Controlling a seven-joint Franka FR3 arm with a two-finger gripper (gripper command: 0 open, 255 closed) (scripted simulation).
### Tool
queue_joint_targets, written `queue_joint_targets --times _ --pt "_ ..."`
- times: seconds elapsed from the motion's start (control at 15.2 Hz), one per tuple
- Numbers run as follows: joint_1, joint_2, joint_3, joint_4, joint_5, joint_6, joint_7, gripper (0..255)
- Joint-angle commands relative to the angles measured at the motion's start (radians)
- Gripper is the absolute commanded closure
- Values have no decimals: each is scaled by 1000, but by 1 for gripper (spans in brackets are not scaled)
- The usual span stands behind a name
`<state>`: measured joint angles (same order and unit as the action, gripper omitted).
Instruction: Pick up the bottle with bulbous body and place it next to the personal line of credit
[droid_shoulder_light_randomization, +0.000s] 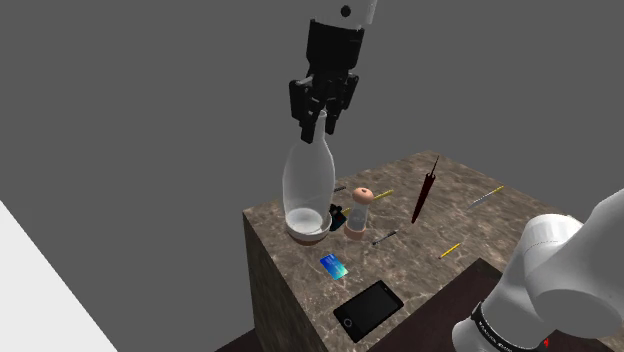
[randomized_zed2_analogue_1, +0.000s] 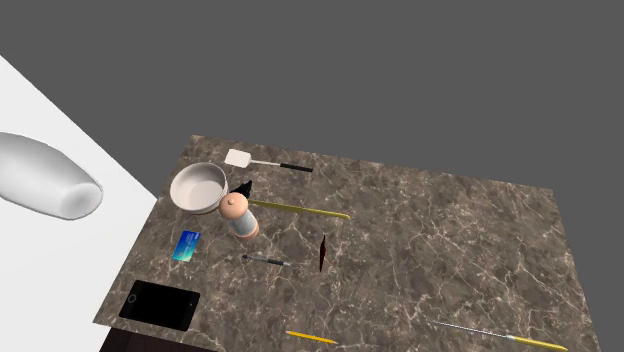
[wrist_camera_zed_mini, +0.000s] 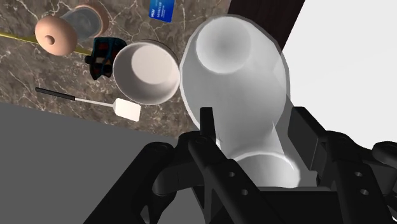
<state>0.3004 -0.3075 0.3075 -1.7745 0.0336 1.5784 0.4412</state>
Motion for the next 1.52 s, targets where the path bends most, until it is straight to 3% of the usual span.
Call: queue_joint_targets --times 0.0,1.45 --pt "1 -7 0 -35 2 29 -1 255" --pt "12 -53 9 -374 19 324 1 255"
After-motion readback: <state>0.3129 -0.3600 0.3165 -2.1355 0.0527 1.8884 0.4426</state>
